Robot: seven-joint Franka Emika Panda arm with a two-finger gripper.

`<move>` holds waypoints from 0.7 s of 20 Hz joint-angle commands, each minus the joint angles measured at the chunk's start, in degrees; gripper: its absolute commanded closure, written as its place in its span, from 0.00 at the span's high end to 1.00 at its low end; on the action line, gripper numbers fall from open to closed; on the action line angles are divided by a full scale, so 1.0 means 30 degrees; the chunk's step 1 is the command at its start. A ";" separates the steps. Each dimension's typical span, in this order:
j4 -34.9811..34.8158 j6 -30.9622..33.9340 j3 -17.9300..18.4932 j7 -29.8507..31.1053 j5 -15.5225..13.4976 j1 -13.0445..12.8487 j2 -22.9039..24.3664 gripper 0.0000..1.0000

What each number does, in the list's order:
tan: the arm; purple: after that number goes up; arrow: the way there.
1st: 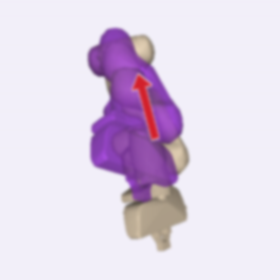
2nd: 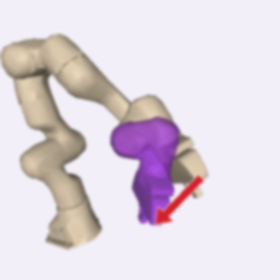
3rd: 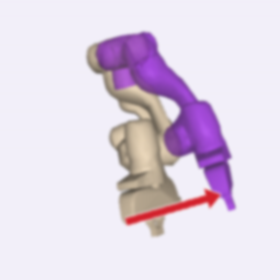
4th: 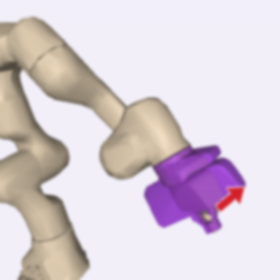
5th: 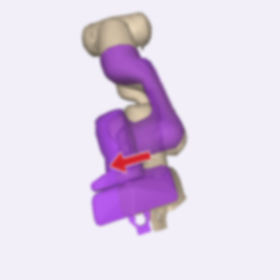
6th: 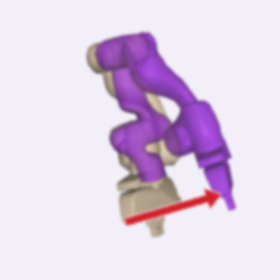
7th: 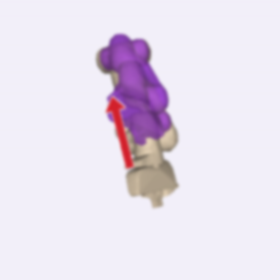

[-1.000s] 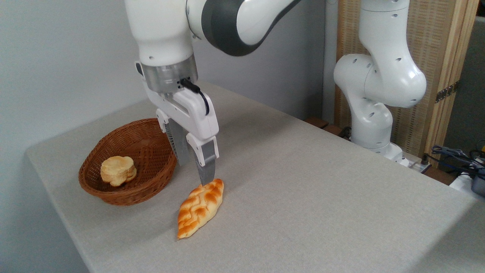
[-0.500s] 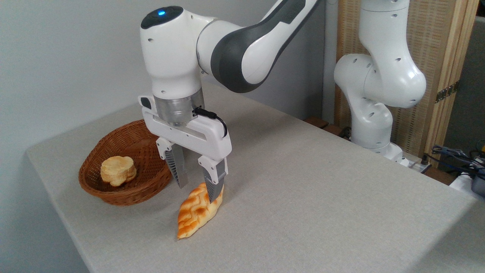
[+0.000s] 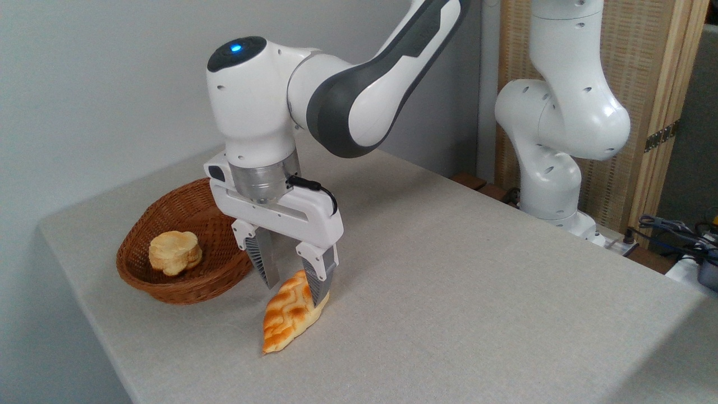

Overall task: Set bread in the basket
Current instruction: 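Close the gripper on the end of the braided roll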

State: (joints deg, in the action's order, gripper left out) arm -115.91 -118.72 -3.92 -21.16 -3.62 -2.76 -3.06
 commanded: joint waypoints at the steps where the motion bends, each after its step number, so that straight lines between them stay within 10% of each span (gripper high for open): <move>1: -0.0093 -0.0359 0.0136 0.0051 0.0036 -0.0253 -0.0004 1.00; 6: -0.0093 -0.0242 0.0136 0.0050 0.0738 -0.0253 -0.0033 0.98; 14: -0.0093 -0.0183 0.0136 -0.0008 0.0857 -0.0253 -0.0238 0.54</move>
State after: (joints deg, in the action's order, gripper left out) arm -115.93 -118.72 -3.92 -21.16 -2.00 -3.10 -3.71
